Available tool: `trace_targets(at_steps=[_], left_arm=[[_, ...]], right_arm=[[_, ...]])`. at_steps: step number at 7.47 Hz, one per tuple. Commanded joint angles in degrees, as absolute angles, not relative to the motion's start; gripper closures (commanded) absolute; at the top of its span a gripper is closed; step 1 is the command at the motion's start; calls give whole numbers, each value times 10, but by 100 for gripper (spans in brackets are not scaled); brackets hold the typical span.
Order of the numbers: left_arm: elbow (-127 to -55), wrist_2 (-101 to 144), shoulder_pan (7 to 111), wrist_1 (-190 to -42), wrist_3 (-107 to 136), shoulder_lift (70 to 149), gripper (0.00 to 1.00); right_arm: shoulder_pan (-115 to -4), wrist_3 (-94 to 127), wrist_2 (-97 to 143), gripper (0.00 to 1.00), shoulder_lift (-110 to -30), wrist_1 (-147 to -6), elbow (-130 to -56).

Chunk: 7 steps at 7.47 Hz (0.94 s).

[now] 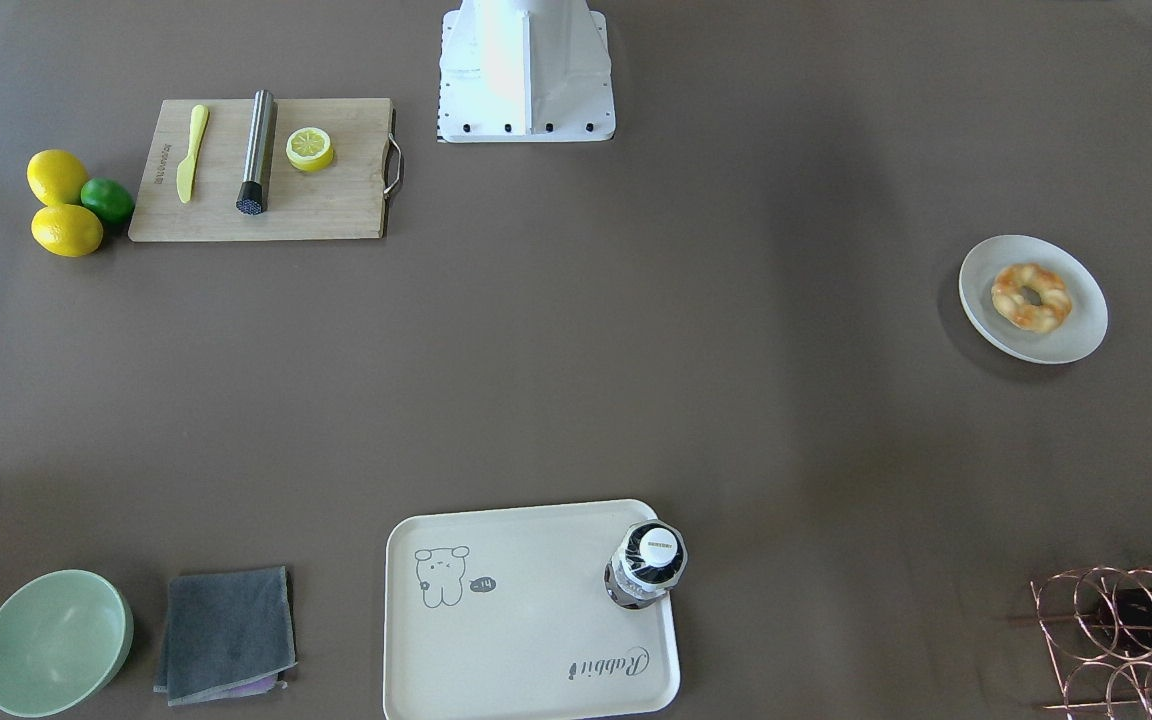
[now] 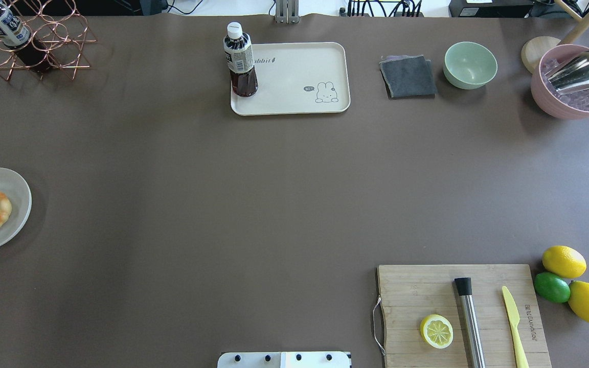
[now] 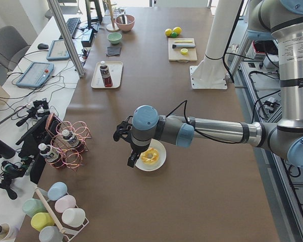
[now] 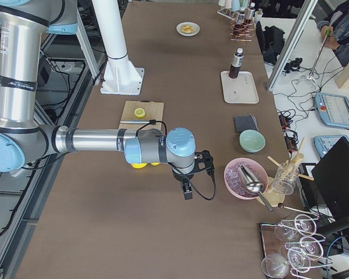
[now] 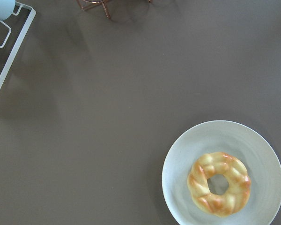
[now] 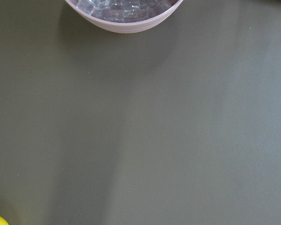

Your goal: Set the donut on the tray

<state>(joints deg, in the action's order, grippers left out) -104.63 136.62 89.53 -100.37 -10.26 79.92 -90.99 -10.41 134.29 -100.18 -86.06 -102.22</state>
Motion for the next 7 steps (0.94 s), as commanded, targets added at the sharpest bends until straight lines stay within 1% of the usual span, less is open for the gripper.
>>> trace_targets(at_steps=[1,2,3,4,5,6,7], left_arm=[[-1035,1363,862,-1005,-68,798,6],[-1007,1348,847,-1033,-68,803,13],[-965,1334,837,-1094,-66,804,11],[-928,1334,822,-1135,-45,811,6],[-904,1335,806,-1147,-11,823,6],[-876,1336,789,-1164,7,835,8],[-853,1338,767,-1198,18,836,18]], right_arm=[[-908,-103,1353,0,-1003,-860,-1021],[-908,-104,1360,0,-1005,-860,-1022],[-907,-100,1364,0,-1006,-860,-1022],[-905,-102,1365,0,-1005,-859,-1022],[-904,-102,1366,0,-1005,-859,-1024],[-903,-101,1372,0,-1005,-859,-1024],[-903,-101,1377,0,-1005,-860,-1023]])
